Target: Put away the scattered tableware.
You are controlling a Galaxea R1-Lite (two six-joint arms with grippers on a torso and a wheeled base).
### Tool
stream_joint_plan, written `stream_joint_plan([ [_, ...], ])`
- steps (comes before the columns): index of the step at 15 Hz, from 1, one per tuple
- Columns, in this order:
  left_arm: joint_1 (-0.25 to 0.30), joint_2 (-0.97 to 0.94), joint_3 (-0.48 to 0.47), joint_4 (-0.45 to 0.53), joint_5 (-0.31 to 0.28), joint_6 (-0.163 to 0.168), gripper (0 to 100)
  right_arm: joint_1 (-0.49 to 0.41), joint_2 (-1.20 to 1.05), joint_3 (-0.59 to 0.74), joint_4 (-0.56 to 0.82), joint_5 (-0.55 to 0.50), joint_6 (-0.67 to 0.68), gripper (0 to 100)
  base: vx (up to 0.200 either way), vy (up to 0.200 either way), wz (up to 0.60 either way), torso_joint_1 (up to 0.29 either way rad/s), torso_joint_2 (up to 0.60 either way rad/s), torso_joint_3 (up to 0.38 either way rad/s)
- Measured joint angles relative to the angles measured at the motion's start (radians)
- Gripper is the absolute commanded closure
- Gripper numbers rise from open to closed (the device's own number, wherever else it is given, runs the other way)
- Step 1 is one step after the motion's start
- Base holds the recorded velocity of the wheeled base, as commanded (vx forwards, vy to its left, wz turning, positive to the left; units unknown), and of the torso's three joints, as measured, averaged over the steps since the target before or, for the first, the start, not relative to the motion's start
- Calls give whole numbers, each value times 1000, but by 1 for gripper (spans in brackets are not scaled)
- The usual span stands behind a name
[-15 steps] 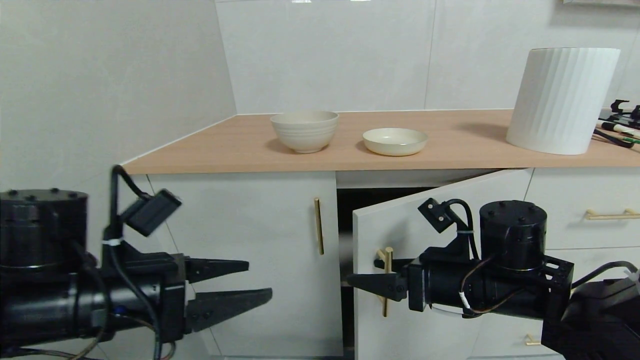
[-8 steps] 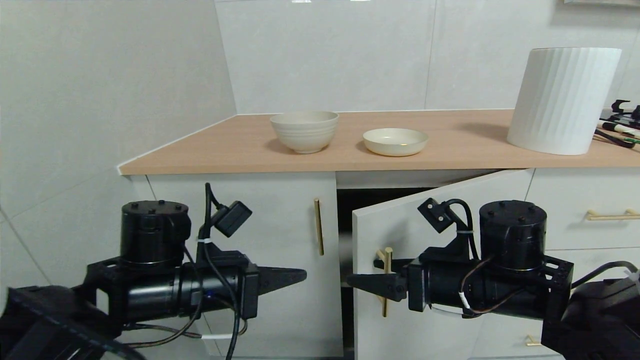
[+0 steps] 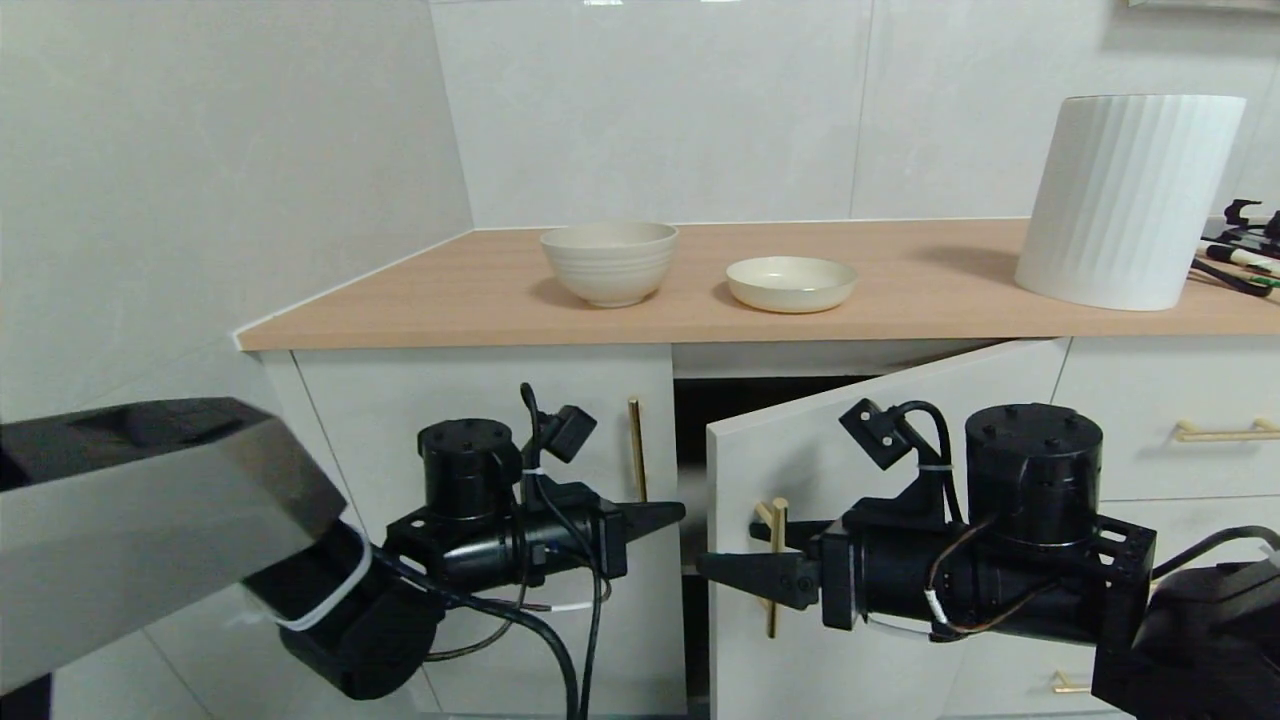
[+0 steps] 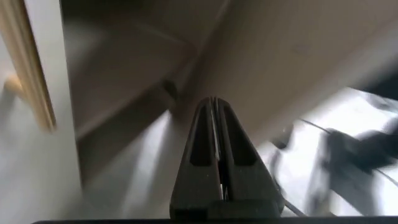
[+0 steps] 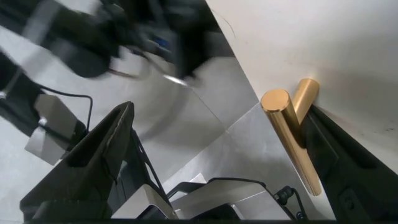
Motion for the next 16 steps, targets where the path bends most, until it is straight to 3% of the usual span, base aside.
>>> stream_joint_plan([
  [1,-25,46,-8,-58,65,-2,100,0,0,1,0,0,0,0,0,0,0,0,0,0],
  [3,-79,105,-24,-93,108,-3,100,0,-1,8,-3,0,0,0,0,0,0,0,0,0],
  [10,-146,157,-78,-174,111,-3,100,-19,-39,69,0,4,-8,0,0,0,0,0,0,0],
  [16,-177,155,-75,-183,113,-5,100,-104,-72,109,5,-4,-56,0,0,0,0,0,0,0],
])
